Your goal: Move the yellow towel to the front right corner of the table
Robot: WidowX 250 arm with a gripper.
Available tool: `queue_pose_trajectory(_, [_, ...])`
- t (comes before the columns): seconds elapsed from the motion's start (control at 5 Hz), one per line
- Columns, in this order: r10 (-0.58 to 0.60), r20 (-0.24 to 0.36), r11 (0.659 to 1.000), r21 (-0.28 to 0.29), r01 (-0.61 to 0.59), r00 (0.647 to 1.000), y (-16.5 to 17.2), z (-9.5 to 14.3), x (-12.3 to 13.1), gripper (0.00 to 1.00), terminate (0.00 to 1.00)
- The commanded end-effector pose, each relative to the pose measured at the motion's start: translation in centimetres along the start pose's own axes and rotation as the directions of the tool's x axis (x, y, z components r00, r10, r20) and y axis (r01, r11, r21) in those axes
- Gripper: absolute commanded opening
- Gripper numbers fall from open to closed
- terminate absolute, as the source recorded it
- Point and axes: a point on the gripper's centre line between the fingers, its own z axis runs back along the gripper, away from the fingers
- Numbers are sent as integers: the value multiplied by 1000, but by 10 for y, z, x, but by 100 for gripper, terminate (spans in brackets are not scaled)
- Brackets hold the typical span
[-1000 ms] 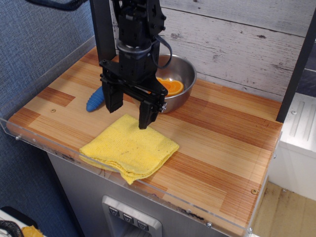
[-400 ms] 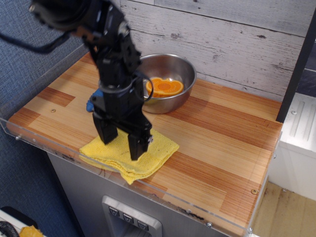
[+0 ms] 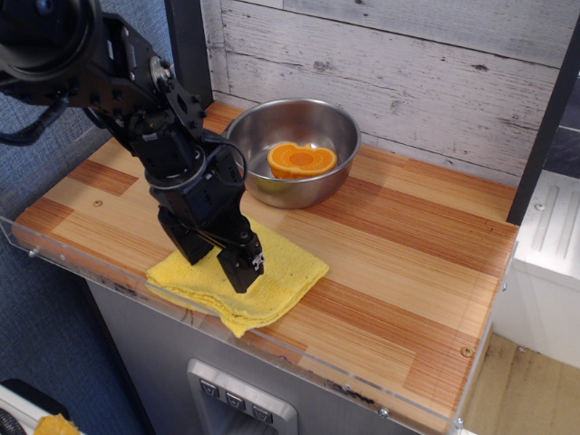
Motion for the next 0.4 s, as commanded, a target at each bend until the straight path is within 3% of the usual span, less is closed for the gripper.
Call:
queue_pose_trajectory(0.0, [-66,-106,997,36,70,992,-15,-21,7,100,0])
queue_pose_trajectory(0.2, [-82,-138,995,46,89,987,-22,-29,7,100,0])
